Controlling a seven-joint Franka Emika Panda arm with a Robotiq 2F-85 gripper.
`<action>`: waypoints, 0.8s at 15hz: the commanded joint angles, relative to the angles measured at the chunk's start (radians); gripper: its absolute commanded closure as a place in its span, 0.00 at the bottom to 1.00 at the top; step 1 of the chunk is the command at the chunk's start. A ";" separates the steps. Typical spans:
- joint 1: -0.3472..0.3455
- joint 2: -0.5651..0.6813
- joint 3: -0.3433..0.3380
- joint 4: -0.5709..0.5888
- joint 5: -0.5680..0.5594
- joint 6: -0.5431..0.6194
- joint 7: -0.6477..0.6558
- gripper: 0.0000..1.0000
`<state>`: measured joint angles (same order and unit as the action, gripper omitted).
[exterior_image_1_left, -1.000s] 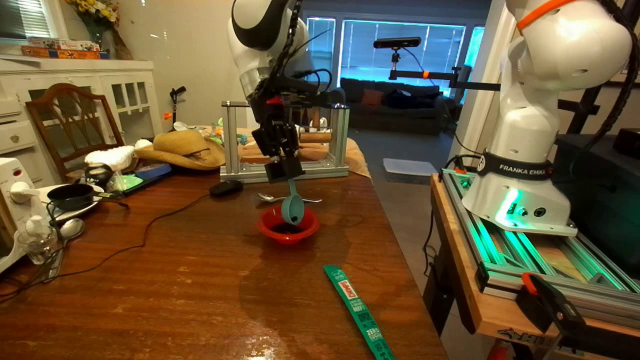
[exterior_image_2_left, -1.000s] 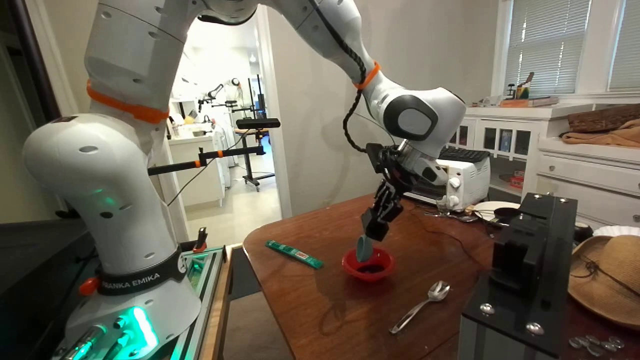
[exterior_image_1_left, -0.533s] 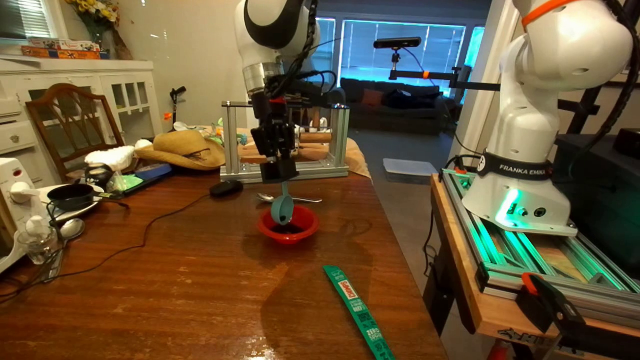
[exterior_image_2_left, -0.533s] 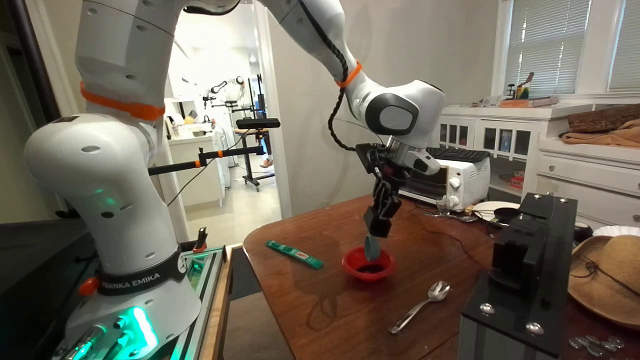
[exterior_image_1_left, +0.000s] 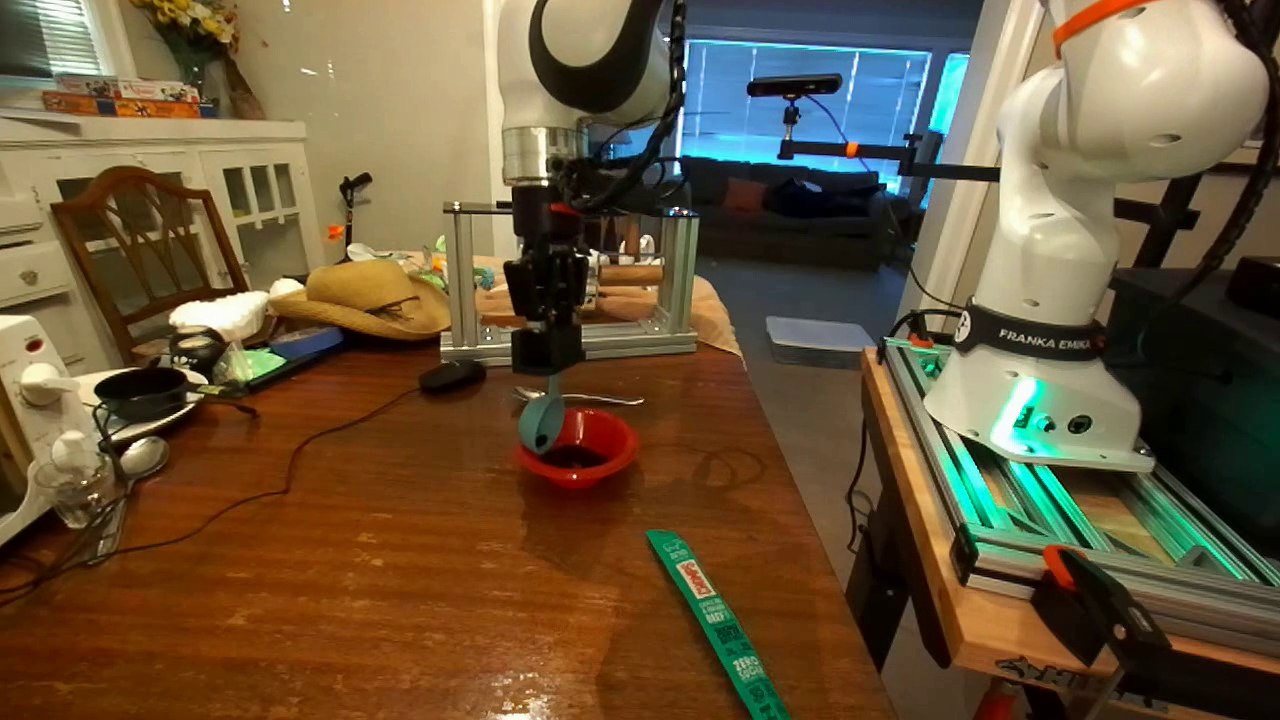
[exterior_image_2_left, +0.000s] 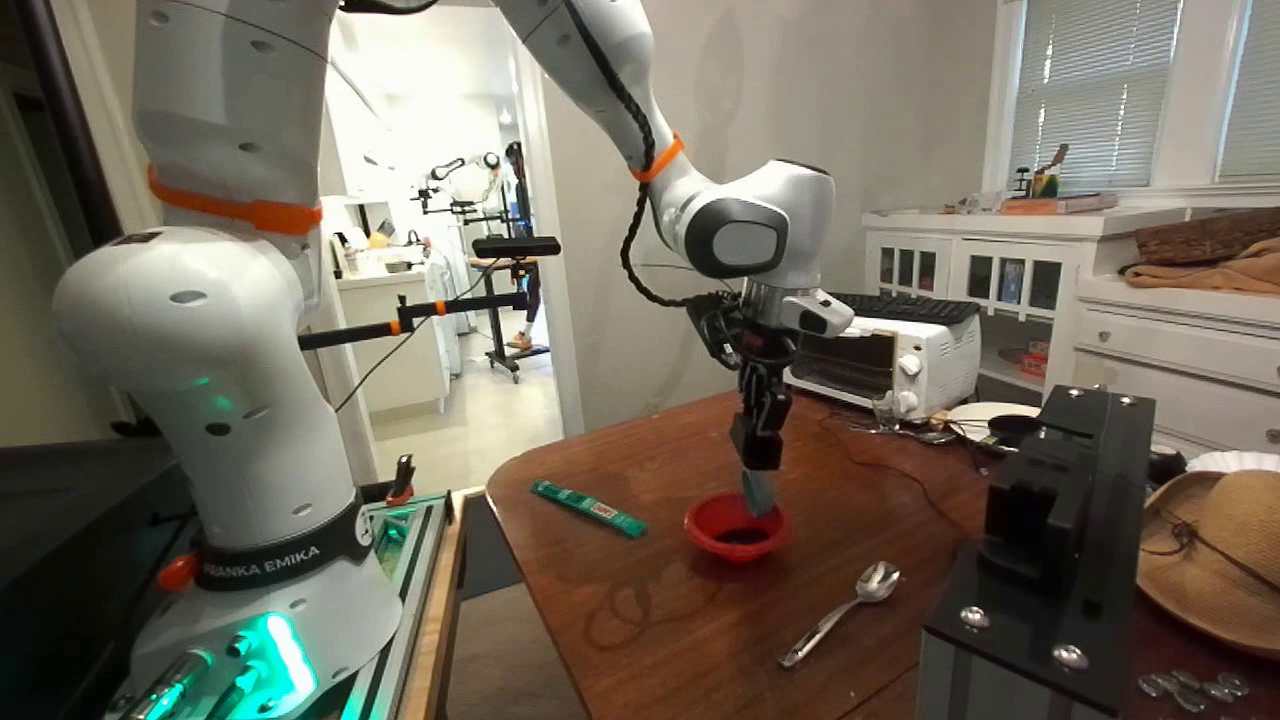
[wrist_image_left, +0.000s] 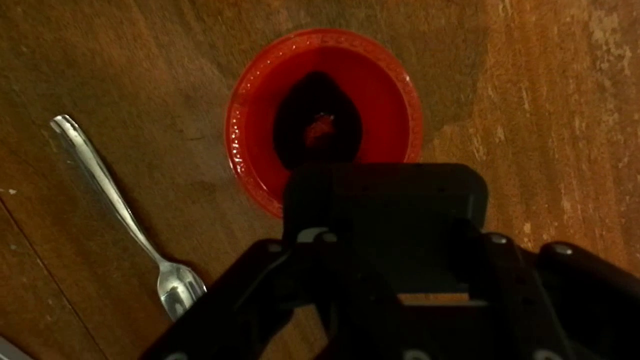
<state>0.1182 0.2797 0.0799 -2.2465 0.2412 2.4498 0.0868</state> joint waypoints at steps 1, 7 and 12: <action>0.006 -0.059 0.012 -0.078 -0.022 0.065 0.033 0.77; 0.000 -0.028 0.015 -0.046 -0.028 0.055 0.025 0.77; 0.006 -0.017 0.035 -0.106 -0.030 0.253 -0.016 0.77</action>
<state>0.1210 0.2635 0.1023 -2.3052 0.2280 2.5934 0.0858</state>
